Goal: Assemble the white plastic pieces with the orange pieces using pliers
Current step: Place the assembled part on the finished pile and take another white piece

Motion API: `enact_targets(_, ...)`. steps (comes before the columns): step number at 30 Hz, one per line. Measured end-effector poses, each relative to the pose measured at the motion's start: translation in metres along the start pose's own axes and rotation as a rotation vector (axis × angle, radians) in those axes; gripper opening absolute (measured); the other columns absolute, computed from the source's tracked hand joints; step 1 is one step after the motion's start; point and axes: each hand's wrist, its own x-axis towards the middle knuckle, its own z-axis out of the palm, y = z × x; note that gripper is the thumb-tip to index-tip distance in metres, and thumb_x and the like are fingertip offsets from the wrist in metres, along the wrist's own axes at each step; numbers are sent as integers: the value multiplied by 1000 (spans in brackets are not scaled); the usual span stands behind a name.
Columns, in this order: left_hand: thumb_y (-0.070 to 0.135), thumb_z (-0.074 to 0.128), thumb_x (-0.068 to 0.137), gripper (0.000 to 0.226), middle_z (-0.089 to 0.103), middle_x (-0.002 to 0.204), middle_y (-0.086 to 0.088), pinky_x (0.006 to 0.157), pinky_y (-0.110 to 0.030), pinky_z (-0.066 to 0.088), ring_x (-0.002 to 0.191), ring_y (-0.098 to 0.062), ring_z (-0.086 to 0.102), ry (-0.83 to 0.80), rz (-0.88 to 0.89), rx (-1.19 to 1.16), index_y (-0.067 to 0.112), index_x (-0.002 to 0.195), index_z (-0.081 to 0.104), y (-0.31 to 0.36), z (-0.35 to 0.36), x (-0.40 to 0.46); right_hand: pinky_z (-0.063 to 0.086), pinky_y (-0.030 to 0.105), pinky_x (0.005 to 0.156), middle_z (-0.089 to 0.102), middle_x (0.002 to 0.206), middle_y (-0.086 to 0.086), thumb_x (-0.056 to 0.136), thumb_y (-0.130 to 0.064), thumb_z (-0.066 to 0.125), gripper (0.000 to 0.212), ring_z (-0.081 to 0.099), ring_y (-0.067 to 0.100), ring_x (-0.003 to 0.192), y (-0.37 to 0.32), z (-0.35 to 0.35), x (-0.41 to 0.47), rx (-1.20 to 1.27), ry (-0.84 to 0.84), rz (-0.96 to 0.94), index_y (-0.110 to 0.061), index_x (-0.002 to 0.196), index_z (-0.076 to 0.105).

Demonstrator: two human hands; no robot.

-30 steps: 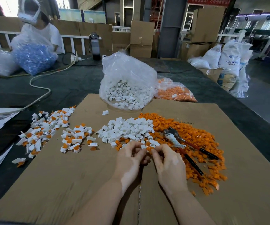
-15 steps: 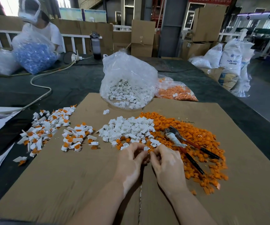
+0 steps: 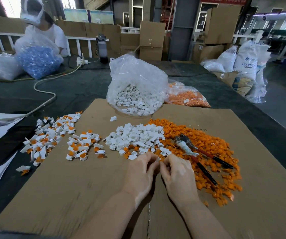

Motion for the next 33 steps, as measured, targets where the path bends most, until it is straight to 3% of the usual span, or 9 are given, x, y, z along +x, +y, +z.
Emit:
enact_targets(5,2,56,90,7,62,69,-7,58,-18,48,60,-11,58,-37,-219,-405,6,89,61,1,-3,4,34,28,67,60,64,-5,82,-10,70,15,47,8,61,1,0,-1,35,4,33,-11,71,60)
enact_targets(10,1,54,90,7,60,65,-9,58,-22,52,56,-11,57,-29,-269,-568,5,93,60,2,-5,4,41,28,76,60,76,-13,81,-19,71,9,51,-2,71,0,-4,-1,147,44,61,-16,84,63)
enact_targets(13,1,55,90,8,60,65,-8,59,-23,52,56,-11,58,-21,-278,-581,5,96,59,1,-4,5,48,36,76,59,87,-11,78,-15,75,19,49,-5,82,0,-4,-2,150,72,37,-14,93,64)
enact_targets(19,-2,54,90,11,60,64,-4,58,-21,51,55,-8,57,-23,-242,-558,6,92,62,1,-5,4,46,42,81,60,90,-3,81,-9,71,28,57,16,91,1,-5,0,134,-13,-11,-14,108,68)
enact_targets(33,1,58,88,7,61,62,-7,56,-20,51,56,-10,59,-34,-237,-549,2,91,65,0,-5,5,46,42,75,57,85,-3,83,-10,68,20,54,13,85,-2,-8,2,146,-24,-18,-17,101,70)
